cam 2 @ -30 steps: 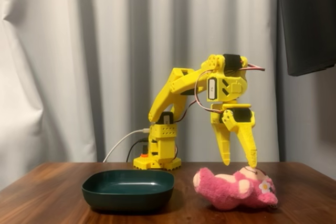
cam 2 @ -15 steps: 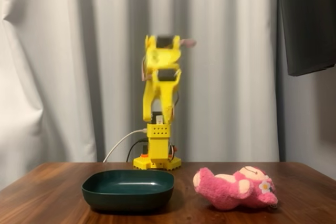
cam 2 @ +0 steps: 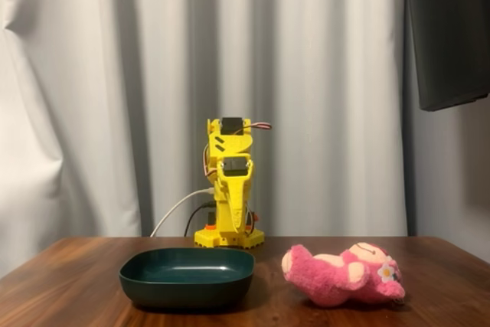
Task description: Grasp a strawberry bear and put it in the bin.
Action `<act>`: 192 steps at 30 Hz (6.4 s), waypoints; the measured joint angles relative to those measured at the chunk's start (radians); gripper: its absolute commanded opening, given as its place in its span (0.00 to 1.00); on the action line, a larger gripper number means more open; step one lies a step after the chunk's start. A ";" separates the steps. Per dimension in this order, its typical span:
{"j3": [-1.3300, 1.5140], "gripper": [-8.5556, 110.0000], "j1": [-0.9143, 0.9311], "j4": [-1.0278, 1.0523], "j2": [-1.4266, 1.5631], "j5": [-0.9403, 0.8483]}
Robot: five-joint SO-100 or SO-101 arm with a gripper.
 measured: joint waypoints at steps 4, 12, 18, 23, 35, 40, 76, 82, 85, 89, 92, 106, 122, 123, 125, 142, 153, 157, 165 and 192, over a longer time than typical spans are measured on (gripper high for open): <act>0.000 0.07 0.000 0.000 0.000 0.000; 0.000 0.07 0.000 0.000 0.000 0.000; 0.000 0.07 0.000 0.000 0.000 0.000; 0.000 0.07 0.000 0.000 0.000 0.000; 0.000 0.07 0.000 0.000 0.000 0.000; 0.000 0.07 0.000 0.000 0.000 0.000; -1.198 0.23 0.051 0.072 -1.259 0.017; -1.361 0.29 0.202 0.118 -1.466 0.103; -1.433 0.32 0.307 0.144 -1.516 0.135; -1.589 0.34 0.394 0.204 -1.635 0.144; -1.678 0.34 0.391 0.219 -1.736 0.146; -2.052 0.35 0.281 0.247 -2.258 0.156; -2.143 0.37 0.295 0.336 -2.405 0.156; -2.148 0.37 0.295 0.341 -2.414 0.156; -2.154 0.37 0.302 0.353 -2.428 0.156; -2.283 0.37 0.420 0.376 -2.560 0.175; -2.339 0.30 0.357 0.376 -2.628 0.175; -2.355 0.14 0.345 0.376 -2.646 0.175; -2.563 0.07 0.334 0.479 -2.747 0.175; -2.487 0.07 -0.104 0.479 -2.109 0.081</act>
